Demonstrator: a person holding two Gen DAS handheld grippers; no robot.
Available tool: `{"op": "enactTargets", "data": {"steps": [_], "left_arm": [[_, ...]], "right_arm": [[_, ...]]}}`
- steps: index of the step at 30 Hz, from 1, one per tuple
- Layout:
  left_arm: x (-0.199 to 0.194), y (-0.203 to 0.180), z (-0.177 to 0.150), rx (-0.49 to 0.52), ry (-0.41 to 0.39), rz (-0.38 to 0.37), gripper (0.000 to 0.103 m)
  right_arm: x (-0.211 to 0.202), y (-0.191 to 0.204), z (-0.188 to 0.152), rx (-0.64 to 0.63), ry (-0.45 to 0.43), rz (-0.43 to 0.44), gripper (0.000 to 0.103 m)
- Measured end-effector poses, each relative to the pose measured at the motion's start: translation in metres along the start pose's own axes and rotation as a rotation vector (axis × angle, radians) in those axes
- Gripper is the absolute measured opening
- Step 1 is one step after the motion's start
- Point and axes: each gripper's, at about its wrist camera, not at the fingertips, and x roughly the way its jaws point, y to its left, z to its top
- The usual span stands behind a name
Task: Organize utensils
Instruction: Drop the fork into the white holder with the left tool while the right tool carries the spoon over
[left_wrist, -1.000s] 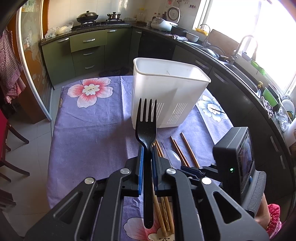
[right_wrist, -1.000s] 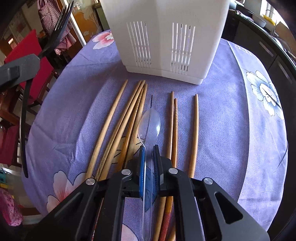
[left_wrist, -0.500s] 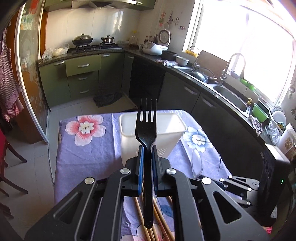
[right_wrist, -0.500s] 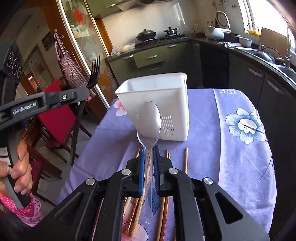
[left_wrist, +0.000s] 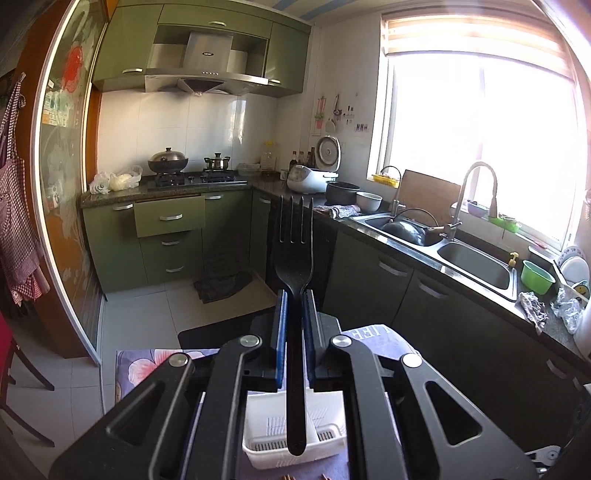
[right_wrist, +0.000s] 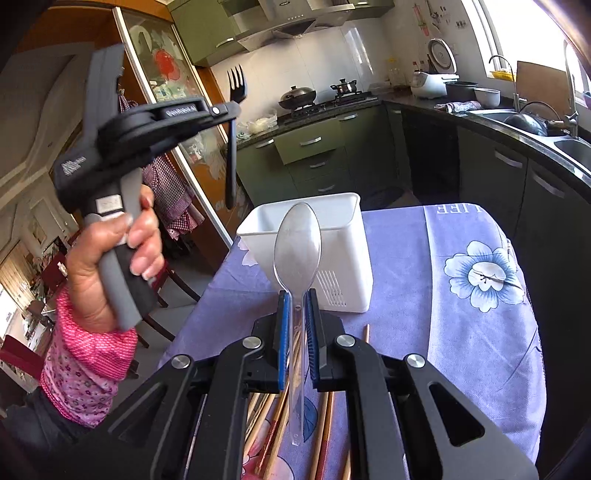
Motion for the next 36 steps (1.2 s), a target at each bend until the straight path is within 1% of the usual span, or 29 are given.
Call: {"op": "enactTargets", "data": {"steps": [3, 7, 12, 16, 18, 20, 21, 22, 23, 26, 29, 32, 36], "left_arm": [[0.024, -0.001, -0.013, 0.01, 0.009, 0.027, 0.008], [0.042, 0.007, -0.029, -0.003, -0.005, 0.058, 0.008], [0.053, 0.011, -0.047, -0.011, 0.003, 0.051, 0.008], [0.052, 0.008, -0.063, 0.005, 0.024, 0.048, 0.009], [0.051, 0.008, -0.069, 0.011, 0.045, 0.047, 0.013], [0.05, 0.01, -0.073, 0.021, 0.063, 0.045, 0.022], [0.05, 0.01, -0.075, 0.023, 0.071, 0.041, 0.024], [0.048, 0.011, -0.076, 0.025, 0.077, 0.042, 0.028], [0.048, 0.012, -0.076, 0.026, 0.082, 0.042, 0.029], [0.04, 0.019, -0.074, 0.008, 0.079, 0.034, 0.029], [0.022, 0.026, -0.067, -0.016, 0.051, 0.027, 0.03], [-0.001, 0.032, -0.062, -0.035, 0.024, 0.032, 0.036], [-0.03, 0.037, -0.065, -0.037, 0.015, 0.039, 0.036]], "right_arm": [[-0.002, -0.002, 0.008, 0.005, -0.025, -0.001, 0.01], [0.0, 0.001, 0.019, -0.002, -0.046, 0.002, 0.01], [0.0, 0.008, 0.04, -0.028, -0.084, -0.006, 0.01], [-0.001, 0.01, 0.065, -0.035, -0.143, -0.021, 0.01], [0.001, 0.013, 0.078, -0.038, -0.163, -0.025, 0.01], [0.002, 0.018, 0.09, -0.047, -0.187, -0.036, 0.01], [0.003, 0.019, 0.097, -0.05, -0.202, -0.046, 0.01], [0.004, 0.021, 0.103, -0.053, -0.217, -0.055, 0.01], [0.005, 0.023, 0.109, -0.056, -0.234, -0.064, 0.01], [0.009, 0.027, 0.128, -0.059, -0.288, -0.102, 0.01], [0.02, 0.028, 0.146, -0.054, -0.325, -0.122, 0.01], [0.038, 0.028, 0.155, -0.064, -0.332, -0.151, 0.01], [0.065, 0.022, 0.148, -0.062, -0.292, -0.176, 0.01]]}}
